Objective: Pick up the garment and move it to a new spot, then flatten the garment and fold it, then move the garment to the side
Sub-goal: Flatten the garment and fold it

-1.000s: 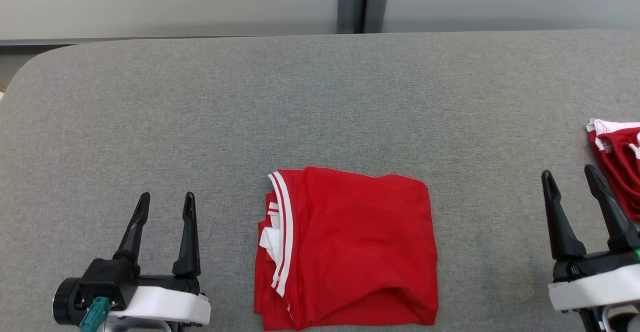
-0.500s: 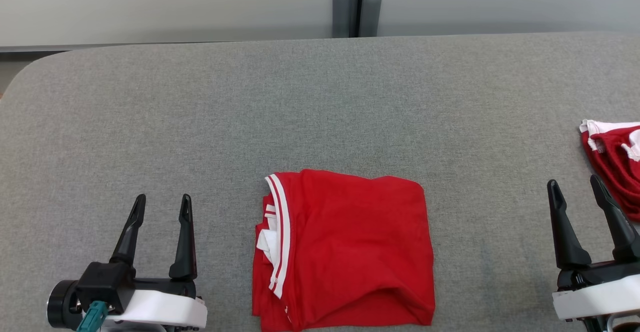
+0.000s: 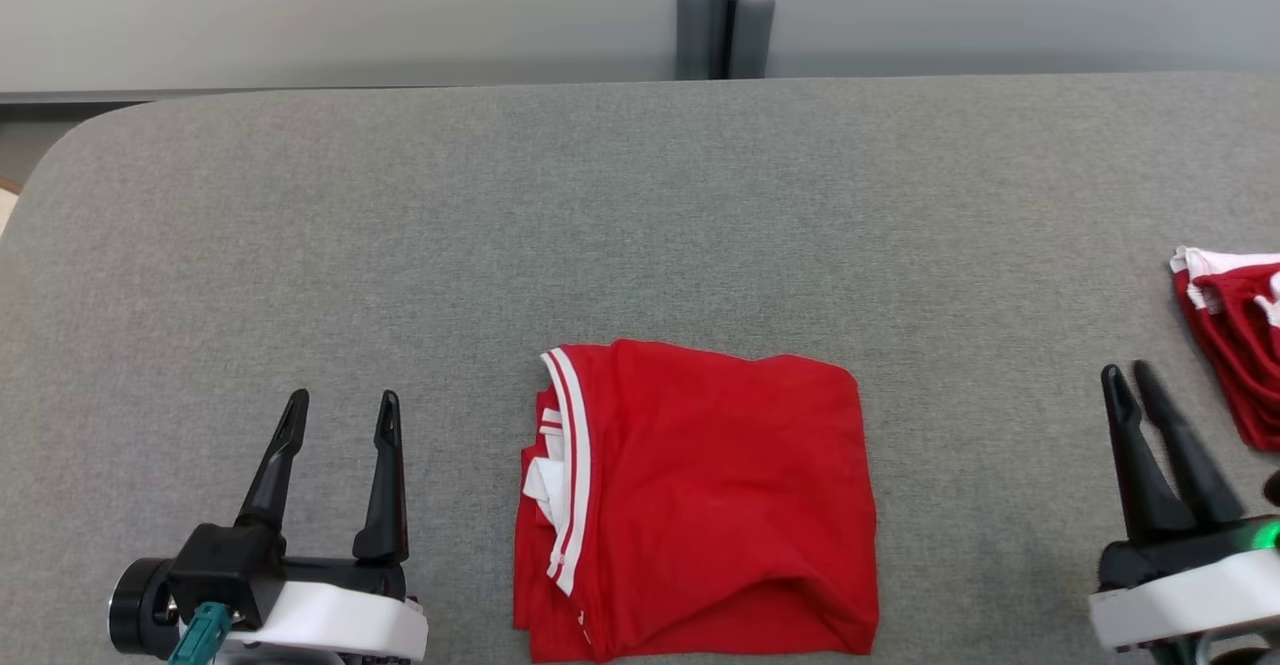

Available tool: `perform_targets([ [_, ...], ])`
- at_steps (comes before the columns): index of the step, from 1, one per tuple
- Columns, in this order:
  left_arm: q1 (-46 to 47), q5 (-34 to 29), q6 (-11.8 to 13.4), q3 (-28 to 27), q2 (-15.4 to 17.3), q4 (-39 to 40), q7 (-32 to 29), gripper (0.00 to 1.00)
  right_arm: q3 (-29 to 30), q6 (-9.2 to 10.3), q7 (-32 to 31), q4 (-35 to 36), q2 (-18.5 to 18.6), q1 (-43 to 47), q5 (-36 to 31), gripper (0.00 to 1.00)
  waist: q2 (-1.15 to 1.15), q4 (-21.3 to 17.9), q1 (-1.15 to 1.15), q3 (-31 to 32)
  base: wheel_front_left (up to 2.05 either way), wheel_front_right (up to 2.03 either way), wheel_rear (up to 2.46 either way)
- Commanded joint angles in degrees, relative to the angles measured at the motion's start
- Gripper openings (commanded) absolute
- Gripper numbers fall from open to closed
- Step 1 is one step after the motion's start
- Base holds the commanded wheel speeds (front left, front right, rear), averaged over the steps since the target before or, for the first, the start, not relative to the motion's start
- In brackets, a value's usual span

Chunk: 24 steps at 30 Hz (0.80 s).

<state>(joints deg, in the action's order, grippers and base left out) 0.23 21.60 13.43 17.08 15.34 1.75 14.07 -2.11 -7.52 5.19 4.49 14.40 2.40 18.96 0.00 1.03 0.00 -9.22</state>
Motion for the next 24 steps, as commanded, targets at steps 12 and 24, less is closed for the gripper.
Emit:
perform_targets([
  [12,4.54,-0.69,-1.28,2.04,-1.74,-1.44,0.53,1.00,-26.80,0.06,1.11,-9.59,2.84,-8.67,3.06,0.00,0.00,6.08,0.00,-2.34,0.00,0.00,0.00],
  [24,7.14,-1.45,-2.66,2.86,-3.96,-4.03,1.02,1.00,-45.64,0.06,4.31,-24.11,6.12,-16.93,10.42,0.00,0.00,8.98,0.00,-4.41,0.00,0.00,0.00],
])
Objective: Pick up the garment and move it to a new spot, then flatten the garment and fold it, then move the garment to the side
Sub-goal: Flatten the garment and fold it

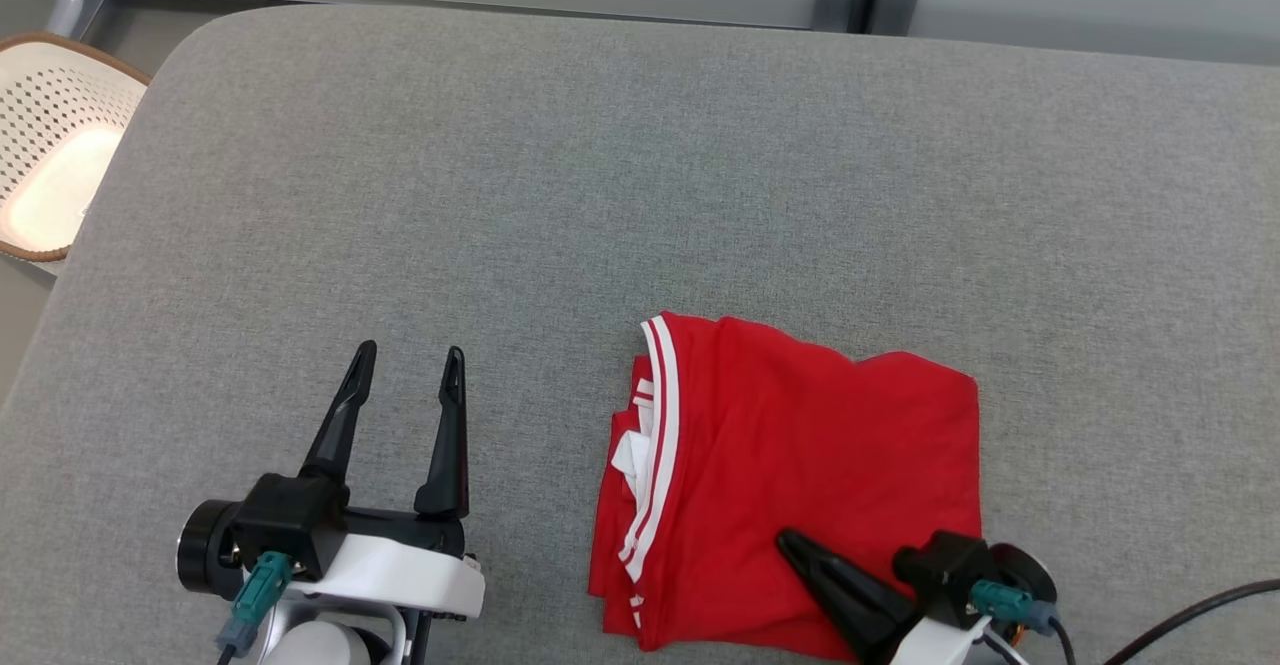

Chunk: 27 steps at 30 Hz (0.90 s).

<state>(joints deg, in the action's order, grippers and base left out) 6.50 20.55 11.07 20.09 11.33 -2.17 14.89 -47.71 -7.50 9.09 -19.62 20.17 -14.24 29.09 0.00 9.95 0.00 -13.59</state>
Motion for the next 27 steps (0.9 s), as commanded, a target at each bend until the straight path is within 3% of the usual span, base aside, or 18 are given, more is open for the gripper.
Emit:
perform_targets([
  [1,1.01,-0.37,-0.41,-0.21,-0.16,-0.27,0.21,1.00,-1.54,0.03,0.25,-0.94,0.65,-0.61,0.99,0.00,0.00,0.13,0.00,-0.10,0.00,0.00,0.00],
  [7,1.10,-0.65,-0.96,-0.85,-0.98,-1.06,0.28,1.00,-7.39,0.02,-0.53,-3.76,1.64,-0.93,6.30,0.00,0.00,0.11,0.00,-0.16,0.00,0.00,0.00],
  [13,-1.21,-1.43,-1.36,-2.59,-0.91,-1.34,0.30,1.00,-4.24,0.03,3.43,2.64,2.25,-1.72,6.40,0.00,0.00,-1.93,0.00,1.68,0.00,0.00,0.00],
  [14,-1.54,-1.45,-1.38,-2.85,-0.77,-1.36,0.27,1.00,-2.85,0.03,3.73,4.24,2.32,-1.43,5.87,0.08,0.00,-2.49,0.00,2.01,0.00,0.00,0.00],
  [15,-1.87,-1.45,-1.35,-3.25,-0.64,-1.31,0.22,1.00,-1.42,0.03,3.91,5.87,2.46,-0.87,5.25,0.49,0.00,-3.07,0.00,2.46,0.00,0.00,0.00],
  [17,-2.63,-1.48,-1.22,-3.89,-0.30,-1.13,0.23,1.00,2.63,0.03,4.15,9.17,2.61,0.36,4.21,1.00,0.00,-4.24,0.00,3.14,0.00,0.00,0.00],
  [27,-5.89,-0.75,-0.68,-6.18,0.65,0.31,0.23,1.00,29.81,0.03,3.23,15.66,-2.16,9.98,-2.97,1.00,0.00,-7.94,0.00,6.51,0.00,0.00,0.00],
])
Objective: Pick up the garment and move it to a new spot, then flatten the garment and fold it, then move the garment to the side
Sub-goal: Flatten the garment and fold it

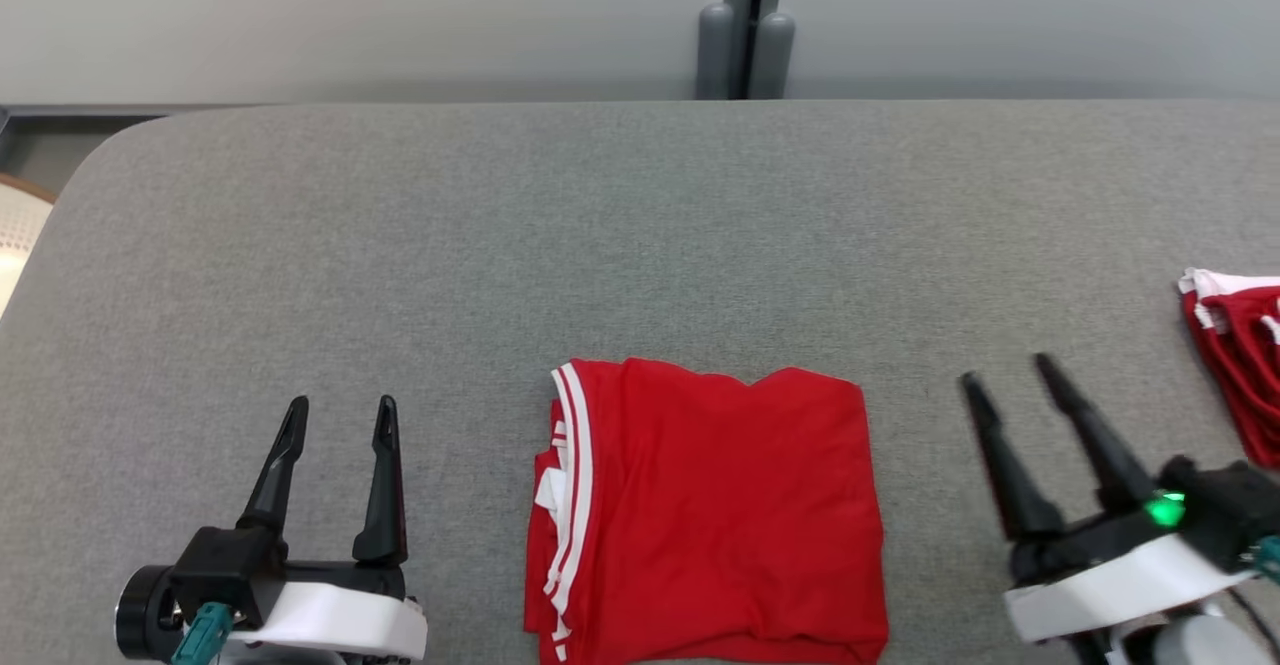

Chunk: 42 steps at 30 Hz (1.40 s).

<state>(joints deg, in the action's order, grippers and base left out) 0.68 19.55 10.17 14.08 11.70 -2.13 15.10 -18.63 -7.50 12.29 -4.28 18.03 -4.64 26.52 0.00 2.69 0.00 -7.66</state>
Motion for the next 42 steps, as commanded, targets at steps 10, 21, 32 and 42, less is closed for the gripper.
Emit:
perform_targets([
  [10,-3.22,0.25,1.10,-1.21,2.08,1.55,-0.50,1.00,13.16,0.02,-2.94,4.42,-3.28,5.71,-5.03,1.00,0.00,-2.77,0.00,3.42,0.00,0.00,0.00],
  [21,-8.73,0.19,2.16,-1.18,4.18,4.01,-2.29,1.00,16.54,0.02,-8.05,6.51,-3.97,12.00,-6.28,1.00,0.00,-3.79,0.00,9.12,0.00,0.00,0.00],
  [32,-12.47,2.34,1.48,-2.05,5.92,4.75,-3.44,1.00,17.89,0.02,-10.81,8.96,-3.69,16.35,-7.04,1.00,0.00,-3.73,0.00,11.77,0.00,0.00,0.00],
  [42,-12.23,2.86,1.47,-1.77,6.54,4.84,-4.19,1.00,18.73,0.03,-11.14,9.98,-4.39,16.99,-7.02,1.00,0.00,-3.58,0.00,11.52,0.00,0.00,0.00],
])
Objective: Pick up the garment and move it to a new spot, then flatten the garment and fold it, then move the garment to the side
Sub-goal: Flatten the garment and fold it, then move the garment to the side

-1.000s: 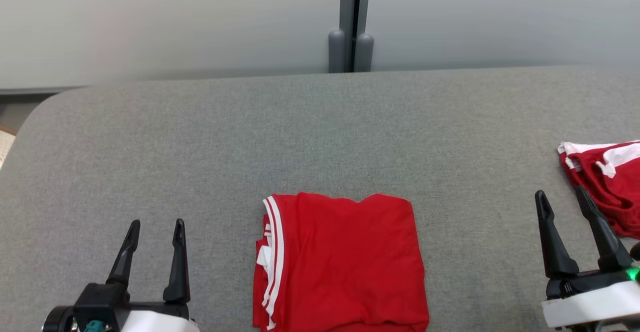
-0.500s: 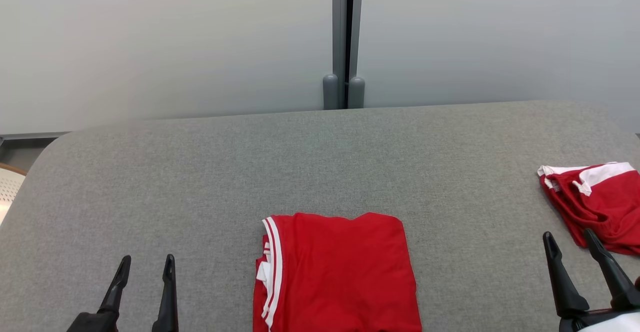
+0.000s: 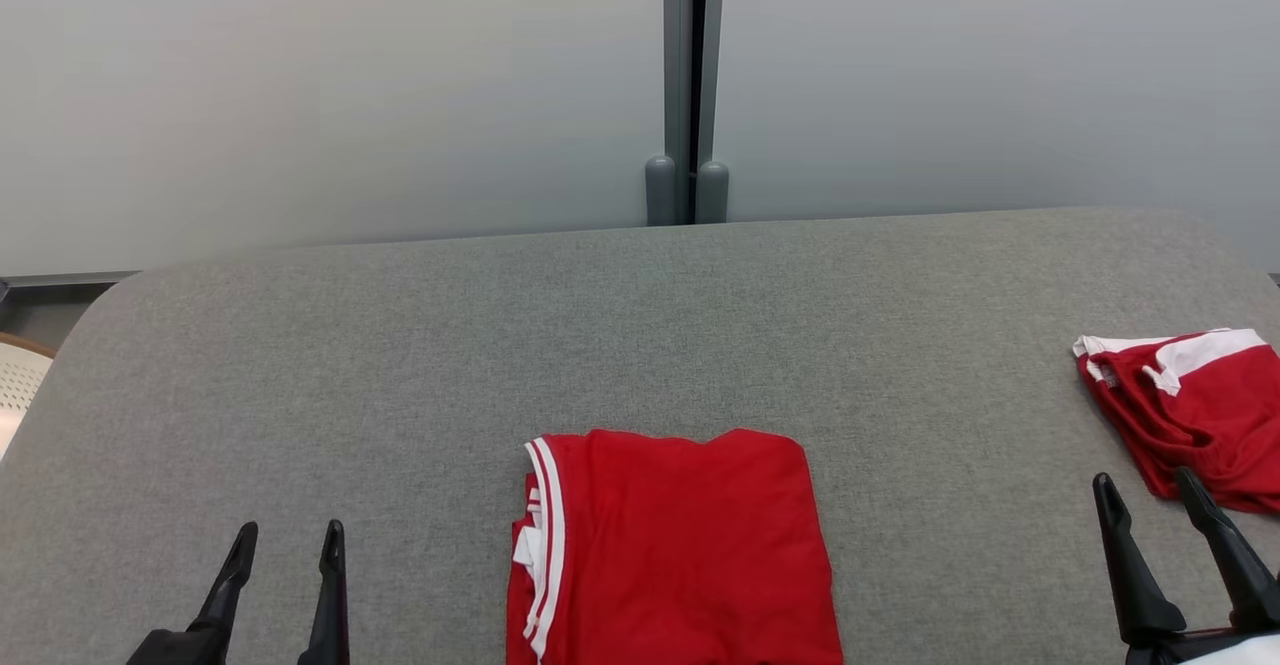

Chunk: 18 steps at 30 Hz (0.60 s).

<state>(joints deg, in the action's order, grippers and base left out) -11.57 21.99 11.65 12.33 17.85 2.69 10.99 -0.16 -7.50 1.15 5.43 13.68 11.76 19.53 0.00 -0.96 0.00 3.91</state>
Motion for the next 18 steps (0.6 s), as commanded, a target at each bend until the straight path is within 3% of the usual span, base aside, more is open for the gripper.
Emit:
perform_targets([
  [1,0.11,0.41,0.05,-0.01,0.37,0.00,-0.14,1.00,0.28,0.03,0.04,0.28,-0.07,0.62,-0.10,1.00,0.00,0.09,0.00,-0.06,0.00,0.00,0.00],
  [12,1.06,0.61,0.73,0.32,0.06,0.46,-0.20,1.00,0.88,0.03,-0.23,0.74,0.55,-0.24,-0.49,1.00,0.00,0.06,0.00,-1.07,0.00,0.00,0.00],
  [18,4.96,-0.58,0.74,1.35,-0.70,1.86,0.26,1.00,0.74,0.02,-1.69,0.94,0.75,-1.57,-1.04,1.00,0.00,2.51,0.00,-4.80,0.00,0.00,0.00],
])
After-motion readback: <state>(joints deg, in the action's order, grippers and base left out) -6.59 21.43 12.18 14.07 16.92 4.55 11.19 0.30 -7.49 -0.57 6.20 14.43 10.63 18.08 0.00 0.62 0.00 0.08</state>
